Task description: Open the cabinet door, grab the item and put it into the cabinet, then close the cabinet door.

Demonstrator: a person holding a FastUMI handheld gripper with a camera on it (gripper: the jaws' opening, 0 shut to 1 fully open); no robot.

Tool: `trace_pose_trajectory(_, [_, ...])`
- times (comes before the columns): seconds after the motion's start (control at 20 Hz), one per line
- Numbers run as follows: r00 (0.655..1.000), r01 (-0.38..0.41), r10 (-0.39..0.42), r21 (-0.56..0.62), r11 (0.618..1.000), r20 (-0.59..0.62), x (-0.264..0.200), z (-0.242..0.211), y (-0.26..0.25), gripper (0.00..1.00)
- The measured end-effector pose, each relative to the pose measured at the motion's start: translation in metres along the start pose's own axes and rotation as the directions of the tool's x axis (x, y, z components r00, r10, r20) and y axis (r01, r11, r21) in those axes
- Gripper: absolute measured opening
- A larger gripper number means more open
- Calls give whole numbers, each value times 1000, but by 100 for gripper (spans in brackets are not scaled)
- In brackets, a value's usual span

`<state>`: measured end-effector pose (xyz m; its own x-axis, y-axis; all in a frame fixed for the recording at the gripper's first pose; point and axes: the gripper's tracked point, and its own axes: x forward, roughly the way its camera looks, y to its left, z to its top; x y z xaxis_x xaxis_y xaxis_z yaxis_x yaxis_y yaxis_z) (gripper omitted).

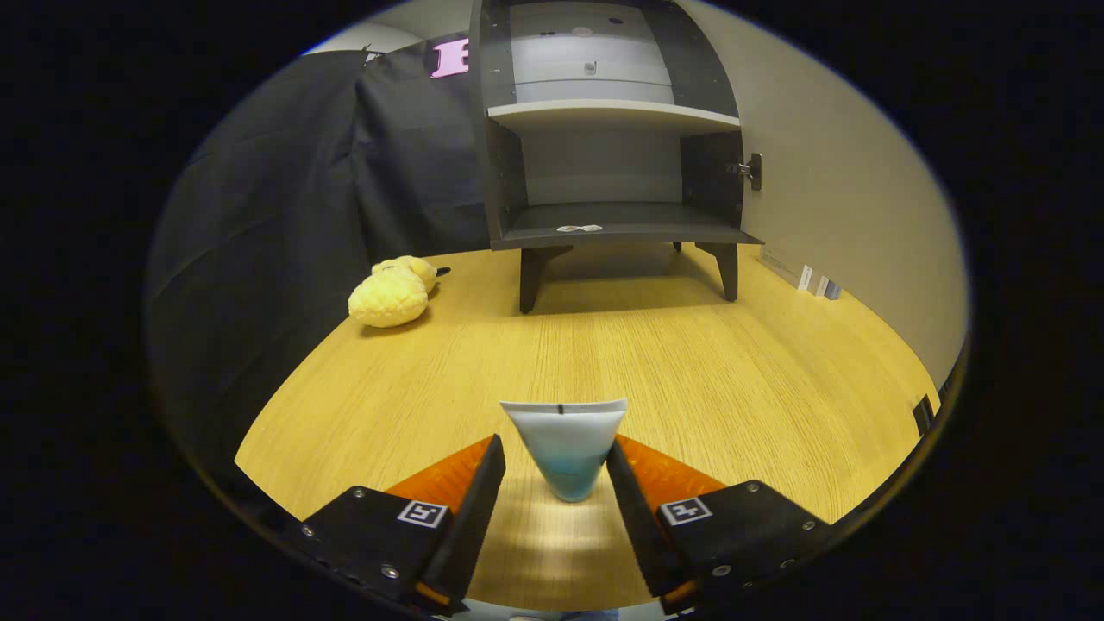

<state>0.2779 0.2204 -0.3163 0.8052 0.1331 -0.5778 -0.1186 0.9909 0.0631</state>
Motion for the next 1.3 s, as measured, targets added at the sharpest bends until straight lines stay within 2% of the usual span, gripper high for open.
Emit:
trace_pose_trajectory(0.05, [1000,-26,26,-10,1000,-12,2,-2,5,53])
trace_pose_trajectory(0.25, [999,-34,34,-46,998,0,-6,14,2,52])
trace_pose_trajectory(0.45, [999,-37,38,-37,999,35,-15,56,-3,52])
trace_pose_trajectory(1.3, [969,-29,37,-35,999,245,-58,303,-41,52])
